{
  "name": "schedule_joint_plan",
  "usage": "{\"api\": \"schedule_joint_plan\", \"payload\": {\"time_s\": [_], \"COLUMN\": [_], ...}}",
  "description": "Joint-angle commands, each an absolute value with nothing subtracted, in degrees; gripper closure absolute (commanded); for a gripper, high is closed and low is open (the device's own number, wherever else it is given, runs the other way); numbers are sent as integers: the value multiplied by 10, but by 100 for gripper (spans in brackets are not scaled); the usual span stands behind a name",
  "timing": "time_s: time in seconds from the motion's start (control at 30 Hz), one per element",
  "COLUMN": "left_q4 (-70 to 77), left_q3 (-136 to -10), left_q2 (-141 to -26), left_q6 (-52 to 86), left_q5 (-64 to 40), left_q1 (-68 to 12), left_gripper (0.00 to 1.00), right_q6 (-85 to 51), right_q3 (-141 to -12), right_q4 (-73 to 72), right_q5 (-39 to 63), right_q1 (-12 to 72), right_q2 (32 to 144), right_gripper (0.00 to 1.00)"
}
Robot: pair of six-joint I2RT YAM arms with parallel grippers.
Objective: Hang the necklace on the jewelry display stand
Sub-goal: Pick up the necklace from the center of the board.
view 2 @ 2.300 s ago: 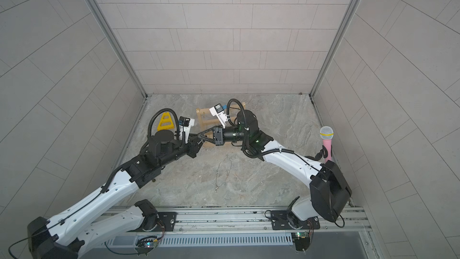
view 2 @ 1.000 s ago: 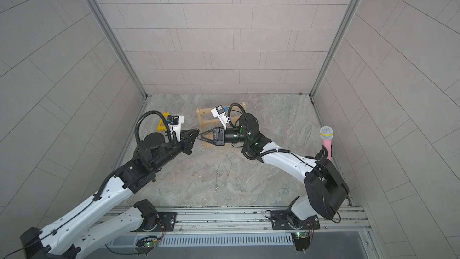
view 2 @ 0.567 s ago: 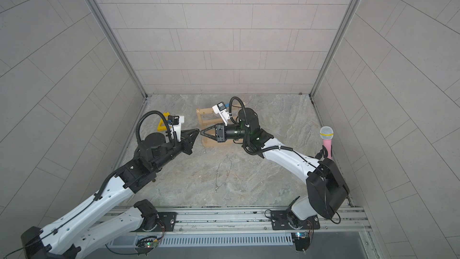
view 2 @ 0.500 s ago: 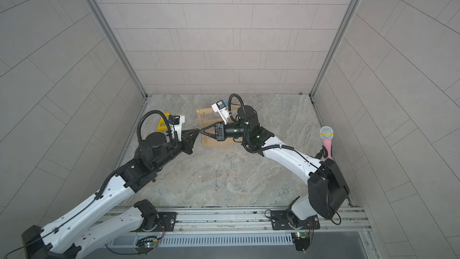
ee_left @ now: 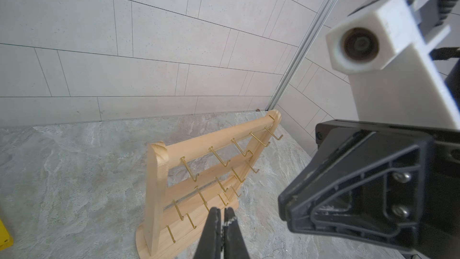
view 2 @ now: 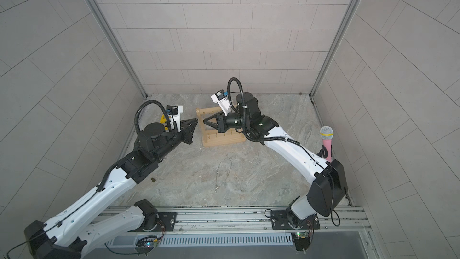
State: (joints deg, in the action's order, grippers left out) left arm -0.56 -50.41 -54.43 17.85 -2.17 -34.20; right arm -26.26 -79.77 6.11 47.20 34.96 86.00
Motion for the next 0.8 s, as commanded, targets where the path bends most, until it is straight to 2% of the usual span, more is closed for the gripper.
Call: {"api": "schedule_joint_plan", "payload": {"time_s": [0.0, 0.13, 0.77], "left_q4": [16, 29, 65], "left_q3": [-531, -536, -522], "left_q2": [-554, -566, -538], "left_q6": [156, 162, 118], "left_q5": [-28, -38, -73], "left_q1": [-331, -323, -322], "left_gripper": [100, 100, 100], "right_q6": [-208, -194, -188], "right_q3": [-829, -846, -836], "right_q4": [111, 124, 81], "right_q5": [455, 450, 476], "right_q1": [349, 345, 335], "right_q2": [876, 888, 914], "right_gripper": [91, 92, 86]}}
